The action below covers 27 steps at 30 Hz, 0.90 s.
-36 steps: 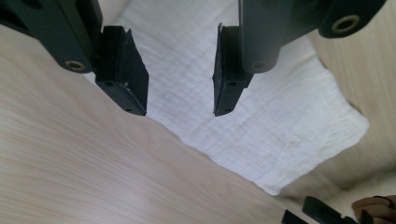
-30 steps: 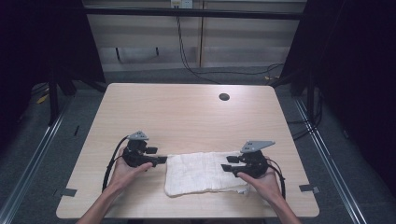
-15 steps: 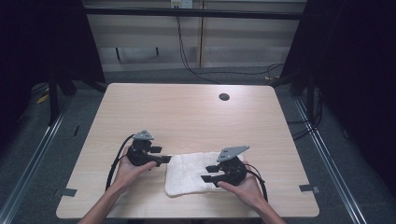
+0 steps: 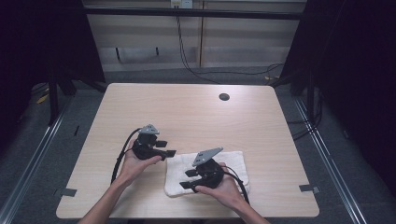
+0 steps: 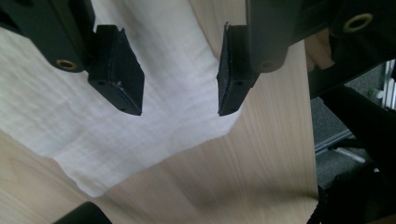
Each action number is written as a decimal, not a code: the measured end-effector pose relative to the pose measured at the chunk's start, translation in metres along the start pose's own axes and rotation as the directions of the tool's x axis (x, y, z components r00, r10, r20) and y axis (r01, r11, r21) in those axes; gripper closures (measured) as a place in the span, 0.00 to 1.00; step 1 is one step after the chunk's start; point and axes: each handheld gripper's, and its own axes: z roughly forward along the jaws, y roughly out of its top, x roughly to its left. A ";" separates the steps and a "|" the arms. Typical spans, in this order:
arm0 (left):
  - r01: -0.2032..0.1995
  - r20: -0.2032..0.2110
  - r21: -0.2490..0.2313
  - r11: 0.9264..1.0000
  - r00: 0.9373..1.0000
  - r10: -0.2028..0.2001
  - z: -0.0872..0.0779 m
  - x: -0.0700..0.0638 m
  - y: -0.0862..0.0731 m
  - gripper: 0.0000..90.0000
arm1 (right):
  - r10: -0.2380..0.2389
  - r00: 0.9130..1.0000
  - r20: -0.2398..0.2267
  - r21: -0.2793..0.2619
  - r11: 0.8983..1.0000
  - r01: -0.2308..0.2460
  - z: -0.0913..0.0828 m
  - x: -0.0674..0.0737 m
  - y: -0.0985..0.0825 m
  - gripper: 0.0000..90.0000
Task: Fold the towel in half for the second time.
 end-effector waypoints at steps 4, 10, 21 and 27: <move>0.013 -0.005 -0.001 1.000 1.000 -0.013 -0.004 0.002 -0.002 0.42 | -0.013 1.000 -0.016 0.007 1.000 0.013 0.018 0.006 0.009 0.55; 0.020 -0.019 -0.003 1.000 1.000 -0.020 -0.008 0.006 -0.005 0.41 | -0.013 0.999 -0.038 0.026 1.000 0.014 0.042 0.013 0.015 0.58; 0.038 -0.030 -0.043 0.998 0.999 -0.039 -0.014 0.011 -0.007 0.38 | -0.062 0.998 -0.021 0.085 0.994 0.063 0.057 0.020 0.017 0.55; 0.044 -0.026 -0.043 0.998 0.999 -0.045 -0.017 0.014 -0.010 0.38 | -0.108 0.993 -0.040 0.102 0.989 0.112 0.057 0.023 0.013 0.51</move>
